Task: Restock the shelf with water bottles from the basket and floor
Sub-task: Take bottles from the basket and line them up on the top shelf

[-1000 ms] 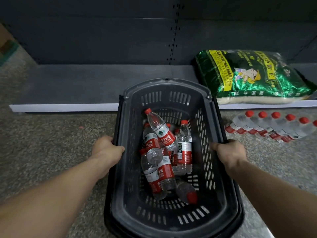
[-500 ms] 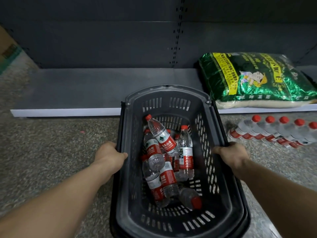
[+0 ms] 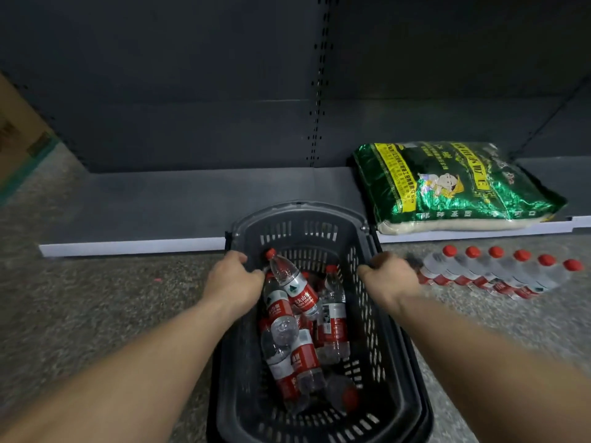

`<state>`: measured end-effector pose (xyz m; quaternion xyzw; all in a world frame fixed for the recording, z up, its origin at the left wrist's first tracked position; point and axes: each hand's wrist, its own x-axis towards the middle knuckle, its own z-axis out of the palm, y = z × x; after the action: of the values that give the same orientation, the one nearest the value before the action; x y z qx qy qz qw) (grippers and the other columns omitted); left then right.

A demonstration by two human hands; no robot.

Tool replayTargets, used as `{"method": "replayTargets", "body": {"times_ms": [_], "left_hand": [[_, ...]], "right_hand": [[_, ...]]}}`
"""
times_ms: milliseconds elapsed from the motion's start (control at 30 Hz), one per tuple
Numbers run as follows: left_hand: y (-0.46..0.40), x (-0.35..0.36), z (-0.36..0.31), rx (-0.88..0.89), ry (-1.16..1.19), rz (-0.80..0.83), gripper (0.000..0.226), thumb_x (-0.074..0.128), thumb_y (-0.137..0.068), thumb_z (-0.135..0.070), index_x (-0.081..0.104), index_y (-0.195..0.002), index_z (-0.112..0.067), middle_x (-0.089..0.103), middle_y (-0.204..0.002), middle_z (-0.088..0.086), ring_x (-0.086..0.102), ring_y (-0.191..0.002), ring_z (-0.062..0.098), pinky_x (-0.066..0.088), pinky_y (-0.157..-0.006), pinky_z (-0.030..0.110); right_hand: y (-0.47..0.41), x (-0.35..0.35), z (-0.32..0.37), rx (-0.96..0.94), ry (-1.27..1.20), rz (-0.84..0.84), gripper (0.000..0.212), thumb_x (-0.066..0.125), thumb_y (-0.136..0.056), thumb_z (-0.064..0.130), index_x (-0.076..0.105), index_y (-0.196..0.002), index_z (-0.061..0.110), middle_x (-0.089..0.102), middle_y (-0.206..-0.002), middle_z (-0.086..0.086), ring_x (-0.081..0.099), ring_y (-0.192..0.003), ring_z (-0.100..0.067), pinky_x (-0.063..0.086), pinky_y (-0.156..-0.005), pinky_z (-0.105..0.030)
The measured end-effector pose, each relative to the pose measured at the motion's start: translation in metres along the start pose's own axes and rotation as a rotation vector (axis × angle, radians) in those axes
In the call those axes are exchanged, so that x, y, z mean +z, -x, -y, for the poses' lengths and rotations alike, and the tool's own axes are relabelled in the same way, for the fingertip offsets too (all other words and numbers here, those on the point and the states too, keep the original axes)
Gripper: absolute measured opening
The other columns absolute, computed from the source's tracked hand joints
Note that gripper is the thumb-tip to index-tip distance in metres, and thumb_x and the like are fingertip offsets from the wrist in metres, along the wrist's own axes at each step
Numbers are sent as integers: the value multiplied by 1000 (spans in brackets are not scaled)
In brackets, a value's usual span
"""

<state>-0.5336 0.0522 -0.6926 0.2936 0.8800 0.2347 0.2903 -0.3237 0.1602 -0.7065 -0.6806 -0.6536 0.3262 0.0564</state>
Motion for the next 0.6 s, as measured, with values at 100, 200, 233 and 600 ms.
{"method": "replayTargets", "body": {"times_ms": [100, 200, 233, 600], "left_hand": [[-13, 26, 1, 5, 31, -7, 49, 60, -86, -31, 51, -131, -15, 62, -123, 7, 57, -100, 22, 43, -80, 29], [-31, 59, 11, -6, 69, 35, 42, 60, -85, -32, 53, -123, -15, 63, -116, 6, 49, -79, 14, 37, -69, 26], [-39, 70, 16, -7, 70, 48, 38, 60, -85, -32, 54, -119, -15, 63, -115, 6, 48, -77, 14, 37, -68, 27], [-132, 173, 56, -35, -167, 239, 49, 58, -85, -41, 60, -123, -10, 62, -123, 13, 61, -107, 30, 52, -86, 33]], "right_hand": [[-9, 25, 8, -23, -46, 9, 37, 60, -87, 37, 61, -116, 14, 67, -112, -11, 64, -101, -30, 52, -86, -33], [-26, 59, 11, -29, -69, 32, 35, 60, -86, 37, 62, -112, 14, 69, -111, -10, 63, -101, -30, 49, -80, -29], [-33, 71, 11, -29, -90, 37, 35, 61, -85, 37, 62, -112, 14, 69, -110, -10, 63, -100, -29, 49, -80, -30], [-123, 194, 1, -85, -159, 126, 24, 71, -79, 33, 71, -90, 11, 74, -96, -10, 69, -87, -28, 59, -83, -42]]}}
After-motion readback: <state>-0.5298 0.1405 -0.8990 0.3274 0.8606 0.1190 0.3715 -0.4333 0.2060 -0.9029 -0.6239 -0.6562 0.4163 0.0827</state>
